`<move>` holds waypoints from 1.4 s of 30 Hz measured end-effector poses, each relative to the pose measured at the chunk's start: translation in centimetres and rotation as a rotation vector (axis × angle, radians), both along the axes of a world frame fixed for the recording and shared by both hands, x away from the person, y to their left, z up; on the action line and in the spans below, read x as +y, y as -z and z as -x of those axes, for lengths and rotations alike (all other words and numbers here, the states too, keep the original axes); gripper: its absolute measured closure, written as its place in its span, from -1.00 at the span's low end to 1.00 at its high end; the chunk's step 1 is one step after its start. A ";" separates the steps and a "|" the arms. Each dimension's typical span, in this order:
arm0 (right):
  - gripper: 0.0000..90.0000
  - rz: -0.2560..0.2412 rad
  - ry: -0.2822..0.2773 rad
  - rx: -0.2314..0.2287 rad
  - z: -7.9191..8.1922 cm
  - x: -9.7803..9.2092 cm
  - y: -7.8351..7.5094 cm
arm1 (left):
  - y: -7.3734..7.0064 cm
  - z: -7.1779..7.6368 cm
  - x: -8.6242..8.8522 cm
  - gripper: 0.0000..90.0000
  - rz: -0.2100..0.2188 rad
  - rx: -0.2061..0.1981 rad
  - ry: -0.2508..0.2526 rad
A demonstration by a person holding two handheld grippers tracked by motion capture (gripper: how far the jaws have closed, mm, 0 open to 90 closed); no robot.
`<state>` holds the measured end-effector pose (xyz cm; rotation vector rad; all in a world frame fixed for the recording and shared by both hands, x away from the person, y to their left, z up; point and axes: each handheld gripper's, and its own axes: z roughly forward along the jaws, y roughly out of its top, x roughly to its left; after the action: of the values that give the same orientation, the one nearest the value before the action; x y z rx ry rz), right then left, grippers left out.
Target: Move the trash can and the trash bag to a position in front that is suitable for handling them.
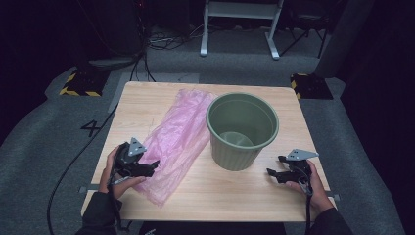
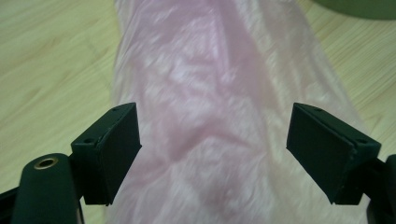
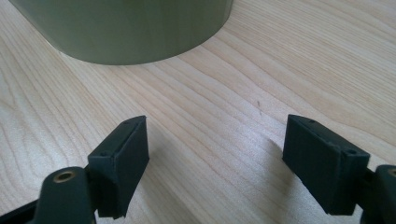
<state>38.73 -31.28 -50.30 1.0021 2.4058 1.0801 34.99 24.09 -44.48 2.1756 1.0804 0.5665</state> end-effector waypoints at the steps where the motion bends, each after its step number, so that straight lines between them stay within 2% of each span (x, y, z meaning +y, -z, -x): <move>1: -0.51 0.000 0.000 0.000 0.0 0.0 0.0 | 0.2 0.2 0.6 -0.62 -0.010 0.007 -0.009; 2: -0.51 0.000 0.000 0.000 0.0 0.0 0.0 | 0.2 0.2 0.6 -0.62 -0.010 0.007 -0.009; 3: -0.51 0.000 0.000 0.000 0.0 0.0 0.0 | 0.9 0.5 1.8 -0.62 -0.029 0.034 -0.024; 4: -0.51 0.000 -0.001 0.000 0.0 0.0 0.0 | 1.1 0.6 2.2 -0.62 -0.037 0.045 -0.029; 7: -0.52 0.001 -0.001 -0.001 0.0 0.0 0.0 | 2.3 0.7 3.5 -0.60 -0.033 0.091 -0.046; 8: -0.52 0.001 -0.001 -0.001 0.0 0.0 0.0 | 2.3 0.7 3.5 -0.57 -0.033 0.091 -0.046; 9: -0.52 0.005 -0.001 -0.006 0.0 0.1 0.0 | 3.0 0.7 4.1 -0.55 -0.035 0.119 -0.053; 11: -0.52 0.004 0.000 -0.009 0.0 0.2 0.0 | 3.6 0.8 4.3 -0.52 -0.056 0.138 -0.079; 13: -0.49 -0.002 0.008 -0.024 0.0 0.5 -0.1 | 4.0 1.0 4.2 -0.48 -0.050 0.157 -0.068; 16: -0.43 -0.035 -0.007 -0.054 0.1 1.4 -0.4 | 4.2 1.4 3.6 -0.41 -0.031 0.162 -0.038; 17: -0.42 -0.042 -0.014 -0.069 0.1 1.9 -0.7 | 4.2 1.5 3.4 -0.37 -0.037 0.159 -0.029; 19: -0.40 -0.065 -0.028 -0.089 0.1 2.6 -1.1 | 4.3 1.6 3.0 -0.34 -0.014 0.165 -0.011; 24: -0.40 -0.077 -0.035 -0.128 -0.1 4.4 -2.1 | 4.4 2.2 1.6 -0.35 -0.005 0.169 0.033; 27: -0.44 -0.073 -0.056 -0.128 -0.3 4.9 -2.1 | 4.4 2.5 0.9 -0.36 -0.001 0.161 0.051; 35: -0.43 -0.085 -0.058 -0.137 -1.8 5.9 -2.3 | 4.5 2.9 -1.0 -0.36 0.003 0.152 0.082; 38: -0.43 -0.073 -0.063 -0.138 -2.3 6.5 -2.3 | 4.6 2.9 -1.9 -0.36 0.011 0.150 0.070; 42: -0.40 -0.061 -0.055 -0.146 -3.2 7.4 -2.4 | 4.6 3.2 -3.1 -0.36 0.015 0.147 0.107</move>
<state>41.96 -23.93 -47.89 0.8488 2.3086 1.2084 31.83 20.96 -49.10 2.2753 1.0315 0.3546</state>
